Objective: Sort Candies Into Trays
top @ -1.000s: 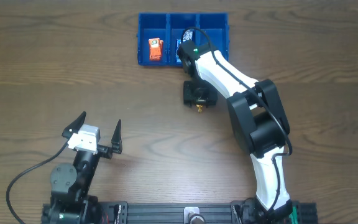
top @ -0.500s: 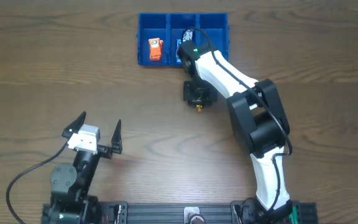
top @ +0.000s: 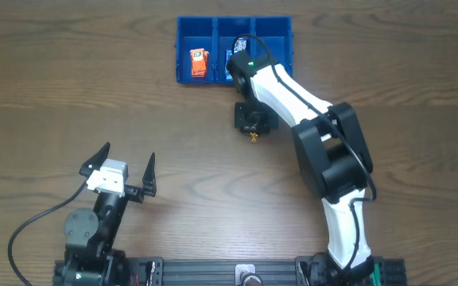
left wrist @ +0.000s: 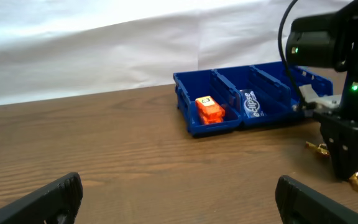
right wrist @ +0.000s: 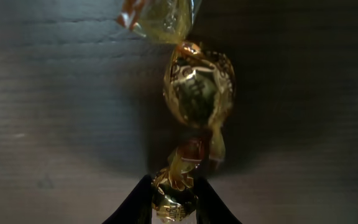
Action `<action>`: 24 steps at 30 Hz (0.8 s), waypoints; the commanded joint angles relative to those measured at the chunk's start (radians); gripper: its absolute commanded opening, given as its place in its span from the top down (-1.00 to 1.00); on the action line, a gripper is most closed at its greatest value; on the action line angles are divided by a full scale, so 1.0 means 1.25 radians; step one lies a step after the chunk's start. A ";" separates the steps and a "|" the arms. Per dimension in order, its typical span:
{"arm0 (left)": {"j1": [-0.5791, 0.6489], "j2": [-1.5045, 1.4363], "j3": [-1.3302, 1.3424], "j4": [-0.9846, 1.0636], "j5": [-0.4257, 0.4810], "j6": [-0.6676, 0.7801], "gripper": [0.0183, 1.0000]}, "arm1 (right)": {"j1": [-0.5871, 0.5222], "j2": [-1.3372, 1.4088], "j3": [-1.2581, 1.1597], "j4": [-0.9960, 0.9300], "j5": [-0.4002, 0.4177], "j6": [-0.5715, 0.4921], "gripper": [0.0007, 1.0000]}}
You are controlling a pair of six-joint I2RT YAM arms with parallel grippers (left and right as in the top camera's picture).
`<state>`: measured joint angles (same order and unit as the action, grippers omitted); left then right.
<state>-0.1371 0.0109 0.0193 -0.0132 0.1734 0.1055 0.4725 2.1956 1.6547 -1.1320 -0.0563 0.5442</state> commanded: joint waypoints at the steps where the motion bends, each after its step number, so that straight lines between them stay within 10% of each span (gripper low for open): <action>1: 0.005 -0.004 -0.012 -0.038 0.008 0.005 -0.99 | 0.001 -0.094 0.000 -0.002 0.004 -0.017 0.64; 7: 0.005 -0.004 -0.012 -0.038 0.008 0.005 -0.99 | 0.005 -0.196 0.003 0.042 0.015 -0.063 0.64; 16: 0.005 -0.004 -0.012 -0.038 0.008 0.005 -0.99 | -0.013 -0.244 0.041 0.259 0.265 -0.074 0.62; 24: 0.005 -0.004 -0.012 -0.038 0.008 0.005 -0.99 | -0.051 -0.238 0.041 0.367 0.314 -0.143 0.61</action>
<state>-0.1371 0.0109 0.0193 -0.0135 0.1734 0.1055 0.4511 1.8961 1.6897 -0.6952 0.2676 0.4198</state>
